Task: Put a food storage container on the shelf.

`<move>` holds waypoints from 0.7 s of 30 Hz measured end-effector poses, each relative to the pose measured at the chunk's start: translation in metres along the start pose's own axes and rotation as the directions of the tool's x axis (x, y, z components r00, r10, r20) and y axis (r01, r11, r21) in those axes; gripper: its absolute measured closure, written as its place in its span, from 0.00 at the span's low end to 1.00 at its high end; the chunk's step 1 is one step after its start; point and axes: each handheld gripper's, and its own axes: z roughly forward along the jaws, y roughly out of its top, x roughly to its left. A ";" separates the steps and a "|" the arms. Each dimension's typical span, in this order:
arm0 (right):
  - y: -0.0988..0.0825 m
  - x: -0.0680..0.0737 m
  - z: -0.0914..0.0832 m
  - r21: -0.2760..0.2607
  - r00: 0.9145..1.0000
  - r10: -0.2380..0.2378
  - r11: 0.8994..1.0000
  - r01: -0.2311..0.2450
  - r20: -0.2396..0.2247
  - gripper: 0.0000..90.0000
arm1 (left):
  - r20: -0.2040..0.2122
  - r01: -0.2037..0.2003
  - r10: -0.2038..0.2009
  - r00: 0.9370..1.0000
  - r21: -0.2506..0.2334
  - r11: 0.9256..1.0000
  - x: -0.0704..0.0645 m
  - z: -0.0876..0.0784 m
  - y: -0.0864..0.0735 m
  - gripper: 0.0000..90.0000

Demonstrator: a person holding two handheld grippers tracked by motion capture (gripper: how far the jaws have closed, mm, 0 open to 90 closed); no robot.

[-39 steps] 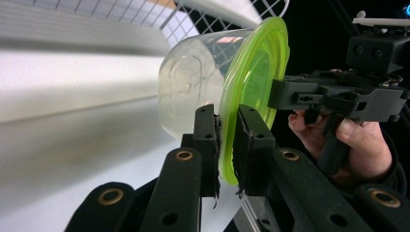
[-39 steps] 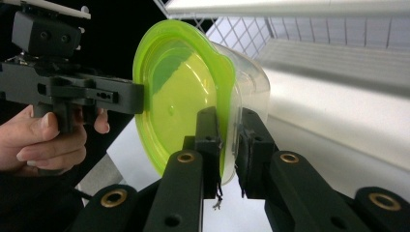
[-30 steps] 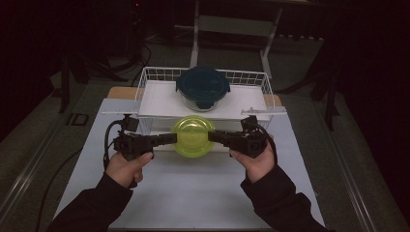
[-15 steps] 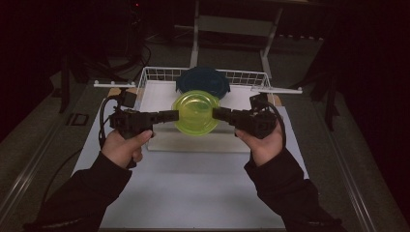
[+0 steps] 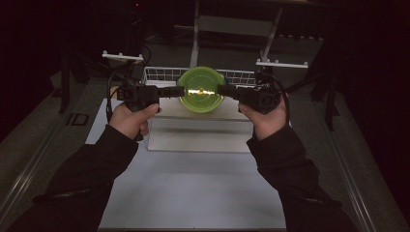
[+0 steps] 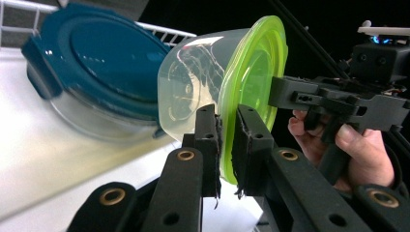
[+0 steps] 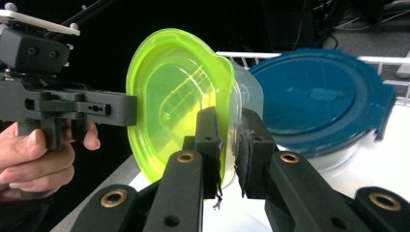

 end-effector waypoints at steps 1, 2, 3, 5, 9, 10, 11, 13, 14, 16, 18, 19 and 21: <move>0.003 -0.003 0.002 -0.002 1.000 0.003 1.000 -0.003 0.006 0.90 | -0.002 0.004 -0.004 1.000 -0.002 1.000 0.002 0.002 0.002 0.89; 0.004 -0.005 0.004 -0.004 1.000 0.006 1.000 -0.006 0.011 0.90 | -0.004 0.006 -0.006 1.000 0.000 1.000 0.003 0.004 0.003 0.90; 0.006 -0.007 0.005 0.000 1.000 0.011 1.000 -0.011 0.015 0.90 | -0.003 0.012 -0.012 1.000 -0.003 1.000 0.005 0.007 0.004 0.90; 0.009 -0.012 0.008 0.006 0.999 0.028 1.000 -0.028 0.017 0.90 | -0.008 0.015 -0.015 1.000 0.001 1.000 0.008 0.011 0.007 0.90; 0.014 -0.020 0.014 0.021 0.999 0.038 0.999 -0.039 0.038 0.90 | -0.010 0.030 -0.030 0.999 0.010 0.999 0.016 0.019 0.014 0.89; 0.016 -0.021 0.016 0.022 0.998 0.039 0.999 -0.040 0.043 0.89 | -0.017 0.028 -0.028 0.999 0.013 1.000 0.017 0.021 0.016 0.89; 0.017 -0.023 0.018 0.025 0.998 0.033 0.999 -0.034 0.057 0.89 | -0.023 0.027 -0.026 0.999 0.013 1.000 0.018 0.023 0.018 0.89; 0.020 -0.026 0.021 0.022 0.997 0.048 0.999 -0.049 0.057 0.89 | -0.035 0.022 -0.022 0.999 0.010 1.000 0.019 0.025 0.022 0.89; 0.021 -0.027 0.023 0.024 0.997 0.050 0.998 -0.052 0.061 0.89 | -0.035 0.031 -0.030 0.999 0.012 0.999 0.020 0.026 0.023 0.89; 0.022 -0.030 0.025 0.023 0.996 0.063 0.998 -0.064 0.065 0.89 | -0.036 0.038 -0.037 0.999 0.017 0.999 0.022 0.028 0.024 0.89; 0.022 -0.031 0.027 0.024 0.995 0.065 0.997 -0.067 0.072 0.89 | -0.032 0.048 -0.047 0.998 0.019 0.999 0.026 0.029 0.025 0.89; 0.022 -0.032 0.028 0.022 0.995 0.066 0.997 -0.068 0.071 0.89 | -0.030 0.050 -0.050 0.998 0.017 0.999 0.026 0.030 0.026 0.89; 0.023 -0.033 0.029 0.020 0.995 0.070 0.997 -0.072 0.072 0.89 | -0.029 0.049 -0.049 0.998 0.019 0.999 0.028 0.030 0.028 0.89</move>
